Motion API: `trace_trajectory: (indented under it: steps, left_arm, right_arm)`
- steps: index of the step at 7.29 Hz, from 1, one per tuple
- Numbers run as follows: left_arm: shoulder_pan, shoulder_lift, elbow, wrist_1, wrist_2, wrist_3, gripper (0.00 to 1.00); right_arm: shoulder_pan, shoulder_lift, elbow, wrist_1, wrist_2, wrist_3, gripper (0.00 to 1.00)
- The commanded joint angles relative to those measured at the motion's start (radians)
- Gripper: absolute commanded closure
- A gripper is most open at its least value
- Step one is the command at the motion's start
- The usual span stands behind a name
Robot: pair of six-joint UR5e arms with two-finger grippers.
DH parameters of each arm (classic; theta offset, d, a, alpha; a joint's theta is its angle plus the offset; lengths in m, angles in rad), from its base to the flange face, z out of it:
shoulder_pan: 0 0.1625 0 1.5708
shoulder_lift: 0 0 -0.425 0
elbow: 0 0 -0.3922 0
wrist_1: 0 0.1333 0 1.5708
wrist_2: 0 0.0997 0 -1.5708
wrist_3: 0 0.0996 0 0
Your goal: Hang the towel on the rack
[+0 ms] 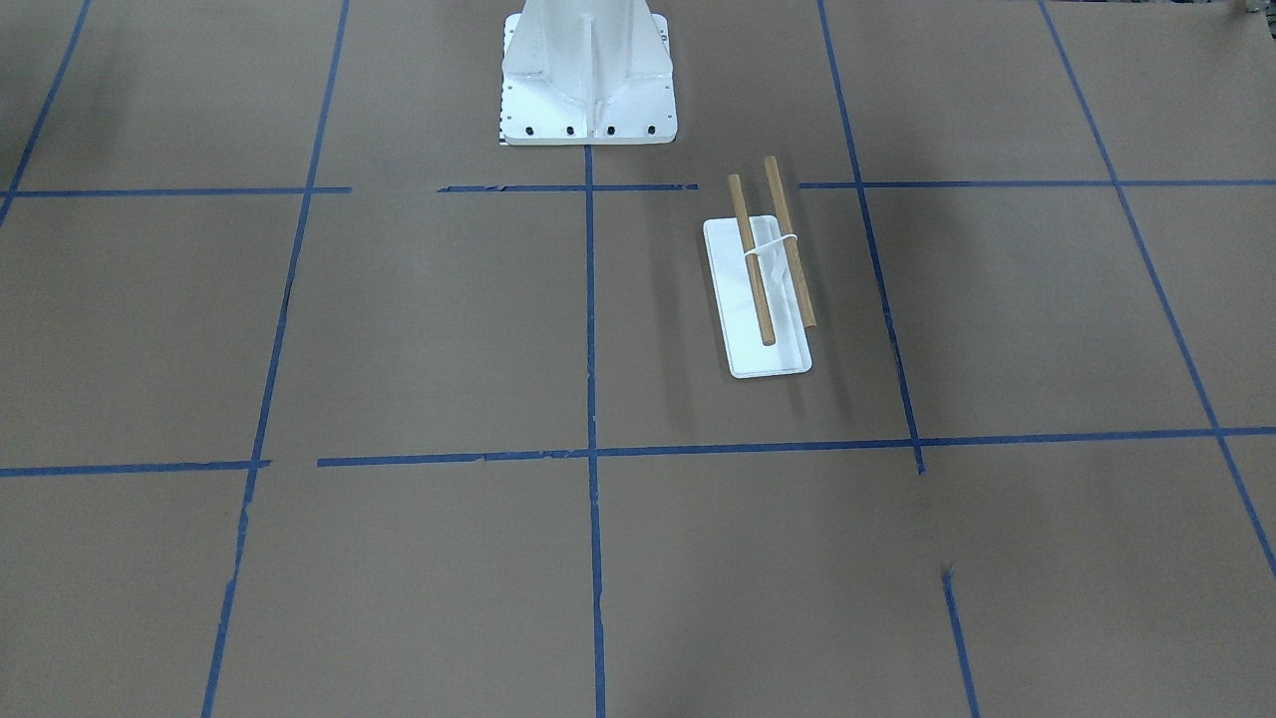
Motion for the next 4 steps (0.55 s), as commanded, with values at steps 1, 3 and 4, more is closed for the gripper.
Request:
trace_trajectory:
  steps: [1,3,4]
  left_arm:
    - [-0.001,0.017,-0.009,-0.001,-0.002,0.000,0.00]
    - [-0.001,0.024,-0.016,0.000,-0.002,0.000,0.00]
    - [-0.001,0.024,-0.018,0.000,-0.002,0.000,0.00]
  right_arm:
    - [-0.008,0.011,-0.045,0.000,0.007,0.000,0.00]
    - [-0.014,0.019,-0.077,0.002,0.012,0.001,0.00]
    - [-0.019,0.027,-0.091,0.002,0.014,0.000,0.00]
